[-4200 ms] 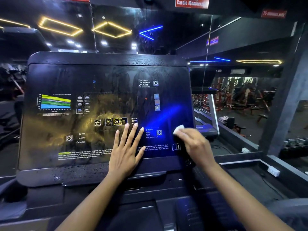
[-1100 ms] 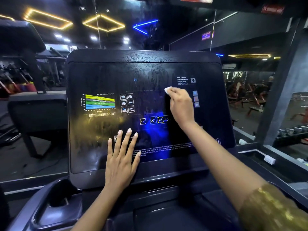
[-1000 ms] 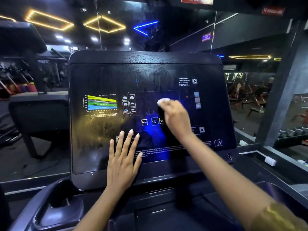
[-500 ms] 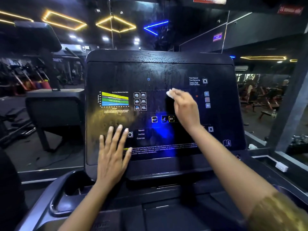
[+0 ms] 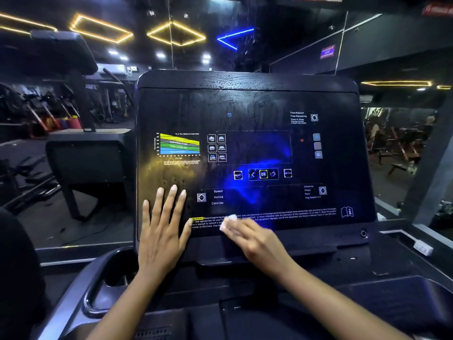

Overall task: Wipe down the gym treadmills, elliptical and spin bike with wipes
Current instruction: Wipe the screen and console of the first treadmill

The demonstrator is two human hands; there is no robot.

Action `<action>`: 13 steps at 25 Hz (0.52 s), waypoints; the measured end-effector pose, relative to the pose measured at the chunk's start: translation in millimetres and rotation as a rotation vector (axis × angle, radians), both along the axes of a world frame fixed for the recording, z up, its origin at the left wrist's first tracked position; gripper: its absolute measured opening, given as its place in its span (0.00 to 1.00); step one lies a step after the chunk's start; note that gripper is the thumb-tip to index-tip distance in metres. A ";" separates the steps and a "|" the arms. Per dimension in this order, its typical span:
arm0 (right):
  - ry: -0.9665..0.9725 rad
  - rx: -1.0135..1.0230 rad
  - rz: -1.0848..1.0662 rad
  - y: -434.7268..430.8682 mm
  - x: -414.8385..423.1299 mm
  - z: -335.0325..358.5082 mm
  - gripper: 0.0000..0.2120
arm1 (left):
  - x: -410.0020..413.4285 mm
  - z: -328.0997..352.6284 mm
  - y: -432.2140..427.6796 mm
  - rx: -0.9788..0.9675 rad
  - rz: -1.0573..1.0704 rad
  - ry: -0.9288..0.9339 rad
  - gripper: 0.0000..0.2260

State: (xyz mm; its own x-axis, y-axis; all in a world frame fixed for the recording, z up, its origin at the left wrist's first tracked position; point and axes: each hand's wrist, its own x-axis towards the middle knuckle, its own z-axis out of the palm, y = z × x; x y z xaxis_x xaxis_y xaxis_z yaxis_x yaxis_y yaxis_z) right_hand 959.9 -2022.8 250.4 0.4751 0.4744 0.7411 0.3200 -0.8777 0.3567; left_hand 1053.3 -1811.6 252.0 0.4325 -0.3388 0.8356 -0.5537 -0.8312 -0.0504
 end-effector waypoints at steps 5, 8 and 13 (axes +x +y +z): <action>-0.131 0.148 0.088 2.4 17.1 64.2 0.12 | -0.3 -1.4 -1.0 -0.005 0.014 -0.017 0.26; -0.253 0.302 -0.040 2.2 58.9 145.3 0.13 | -1.0 -1.1 -0.7 -0.005 0.019 -0.019 0.26; -0.131 0.278 -0.061 35.1 70.7 113.3 0.12 | -0.8 -3.1 -0.5 -0.006 0.021 -0.028 0.26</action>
